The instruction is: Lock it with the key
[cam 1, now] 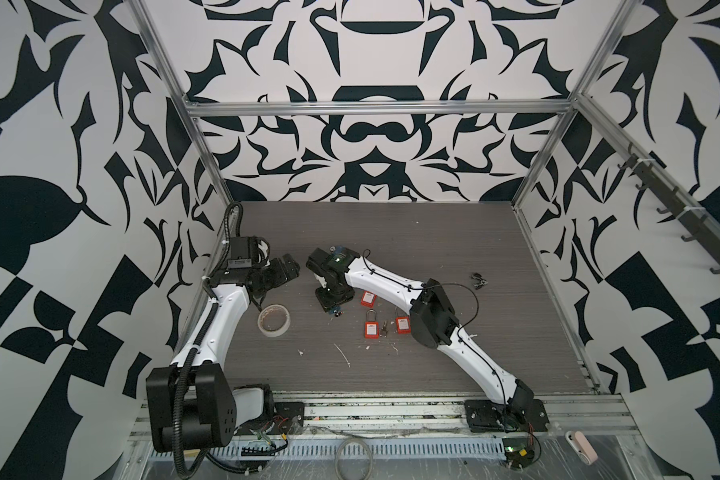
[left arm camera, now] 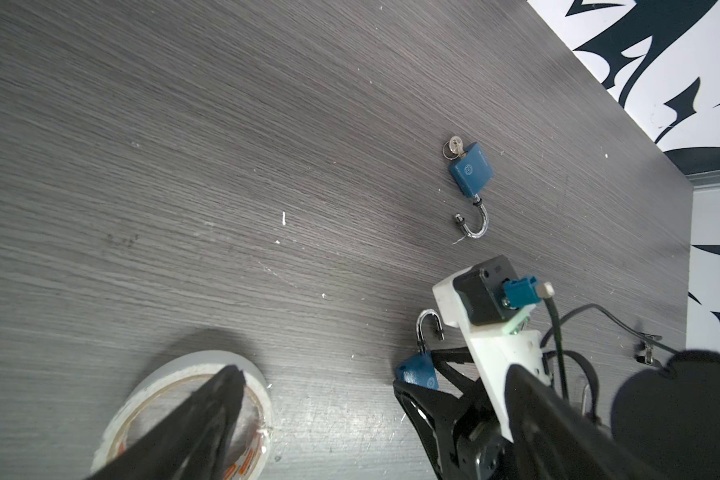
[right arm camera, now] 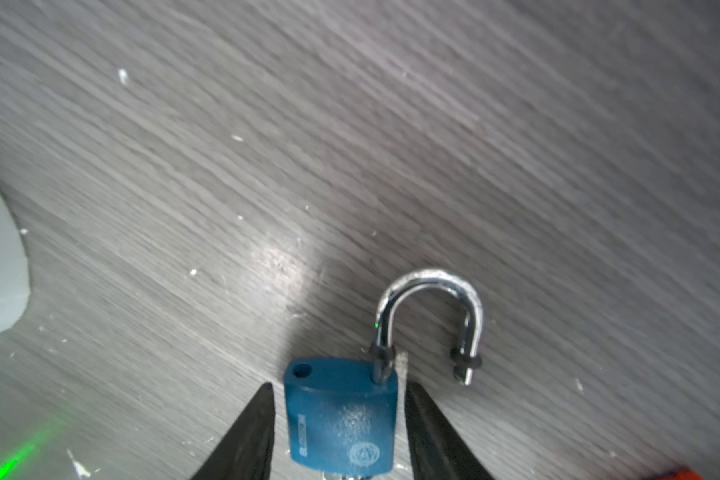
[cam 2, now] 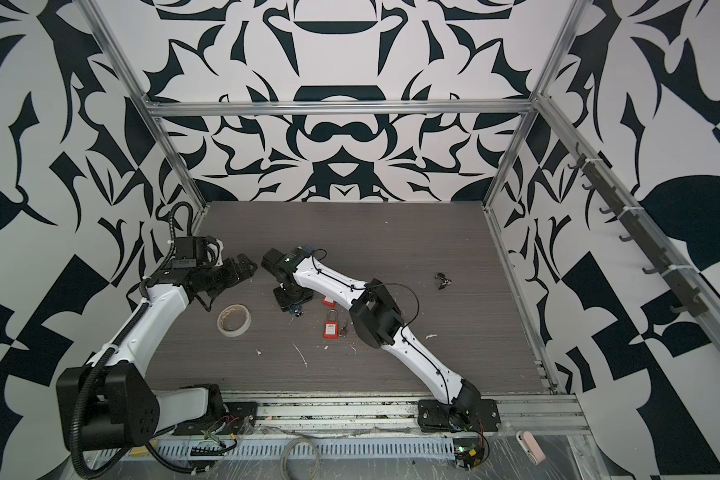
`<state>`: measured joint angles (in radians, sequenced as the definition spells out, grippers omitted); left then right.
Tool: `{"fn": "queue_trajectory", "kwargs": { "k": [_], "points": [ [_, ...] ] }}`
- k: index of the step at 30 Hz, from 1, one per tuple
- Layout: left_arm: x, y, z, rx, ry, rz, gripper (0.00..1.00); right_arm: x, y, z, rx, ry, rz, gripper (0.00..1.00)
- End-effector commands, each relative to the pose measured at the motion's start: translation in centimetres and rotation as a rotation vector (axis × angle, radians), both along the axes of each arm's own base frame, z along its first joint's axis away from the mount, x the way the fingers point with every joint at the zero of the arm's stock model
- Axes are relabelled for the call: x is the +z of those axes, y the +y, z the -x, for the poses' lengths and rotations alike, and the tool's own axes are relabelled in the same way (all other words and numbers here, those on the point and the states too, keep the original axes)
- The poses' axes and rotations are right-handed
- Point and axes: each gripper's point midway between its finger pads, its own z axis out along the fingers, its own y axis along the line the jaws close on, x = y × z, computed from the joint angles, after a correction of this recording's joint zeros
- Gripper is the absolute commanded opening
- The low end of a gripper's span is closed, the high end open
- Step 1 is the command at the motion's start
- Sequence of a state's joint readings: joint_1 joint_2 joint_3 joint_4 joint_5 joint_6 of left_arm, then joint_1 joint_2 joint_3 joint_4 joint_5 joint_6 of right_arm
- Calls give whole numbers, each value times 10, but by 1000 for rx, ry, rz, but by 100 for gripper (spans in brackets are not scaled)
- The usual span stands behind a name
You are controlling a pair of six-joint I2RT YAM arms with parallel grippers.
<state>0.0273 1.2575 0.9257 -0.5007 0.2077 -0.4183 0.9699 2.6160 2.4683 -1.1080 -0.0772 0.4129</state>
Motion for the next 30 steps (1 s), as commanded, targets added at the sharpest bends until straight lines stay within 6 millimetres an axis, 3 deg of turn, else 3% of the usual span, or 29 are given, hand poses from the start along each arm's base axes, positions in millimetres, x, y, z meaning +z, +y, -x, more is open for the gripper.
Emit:
{"fn": "queue_trajectory", "kwargs": {
  "k": [1, 9, 18, 30],
  "points": [
    [-3, 3, 8, 7, 14, -11, 100, 14, -9, 2, 15, -48, 62, 54],
    [-4, 5, 9, 17, 19, -15, 99, 14, -17, 3, 53, -109, 141, 54],
    [-7, 5, 13, 24, 25, -17, 100, 9, -11, 4, 134, -118, 132, 53],
    [-6, 6, 14, 19, 22, -24, 100, 6, -7, 4, 172, -119, 120, 45]
  ]
}}
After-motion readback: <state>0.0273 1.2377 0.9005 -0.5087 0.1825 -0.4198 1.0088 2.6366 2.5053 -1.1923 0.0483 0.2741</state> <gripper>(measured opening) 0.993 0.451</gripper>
